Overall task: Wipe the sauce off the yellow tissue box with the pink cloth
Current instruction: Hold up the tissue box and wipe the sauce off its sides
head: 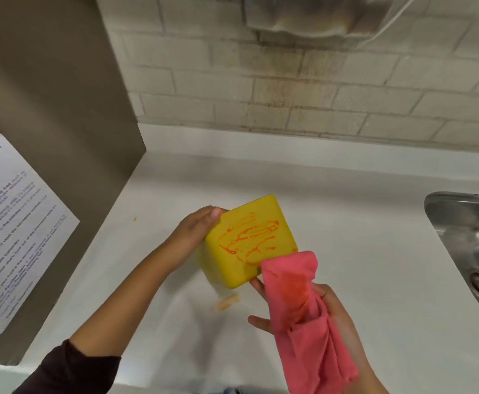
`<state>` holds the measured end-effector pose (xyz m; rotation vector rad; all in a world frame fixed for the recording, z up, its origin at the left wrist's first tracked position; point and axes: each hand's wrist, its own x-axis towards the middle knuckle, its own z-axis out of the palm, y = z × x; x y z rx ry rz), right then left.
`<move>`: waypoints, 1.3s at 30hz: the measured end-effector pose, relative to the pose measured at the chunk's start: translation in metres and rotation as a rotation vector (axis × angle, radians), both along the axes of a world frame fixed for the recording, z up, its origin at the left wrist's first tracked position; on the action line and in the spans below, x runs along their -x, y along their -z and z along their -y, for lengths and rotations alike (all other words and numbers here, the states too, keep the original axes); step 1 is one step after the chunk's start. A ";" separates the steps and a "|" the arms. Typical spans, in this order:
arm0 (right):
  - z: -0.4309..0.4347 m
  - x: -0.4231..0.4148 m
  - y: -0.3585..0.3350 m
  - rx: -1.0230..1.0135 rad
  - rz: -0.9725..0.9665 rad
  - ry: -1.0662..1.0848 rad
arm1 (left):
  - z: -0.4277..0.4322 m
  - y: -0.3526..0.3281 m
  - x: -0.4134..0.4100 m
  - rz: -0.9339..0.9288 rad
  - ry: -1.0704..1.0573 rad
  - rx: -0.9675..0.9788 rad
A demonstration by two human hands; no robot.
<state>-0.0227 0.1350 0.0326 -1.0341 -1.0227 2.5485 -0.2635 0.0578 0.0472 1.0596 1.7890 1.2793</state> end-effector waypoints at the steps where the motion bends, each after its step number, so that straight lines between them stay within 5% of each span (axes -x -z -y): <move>1: 0.002 0.007 -0.002 -0.019 0.062 0.019 | 0.001 0.001 -0.001 0.012 -0.011 -0.014; 8: -0.016 -0.014 -0.026 -0.007 0.013 0.432 | 0.005 0.010 0.001 0.039 -0.041 -0.069; 12: -0.031 -0.001 -0.037 -0.268 -0.051 0.598 | 0.004 0.012 -0.006 0.032 -0.005 -0.098; 19: -0.020 0.042 -0.036 -0.936 -0.032 0.499 | 0.005 0.013 -0.008 0.055 0.009 -0.107; 29: -0.002 0.059 -0.026 -1.085 -0.014 0.446 | 0.001 0.014 -0.006 0.135 -0.007 -0.140; 39: 0.005 0.053 -0.023 -1.333 0.005 0.142 | 0.000 0.014 -0.003 0.154 -0.024 -0.171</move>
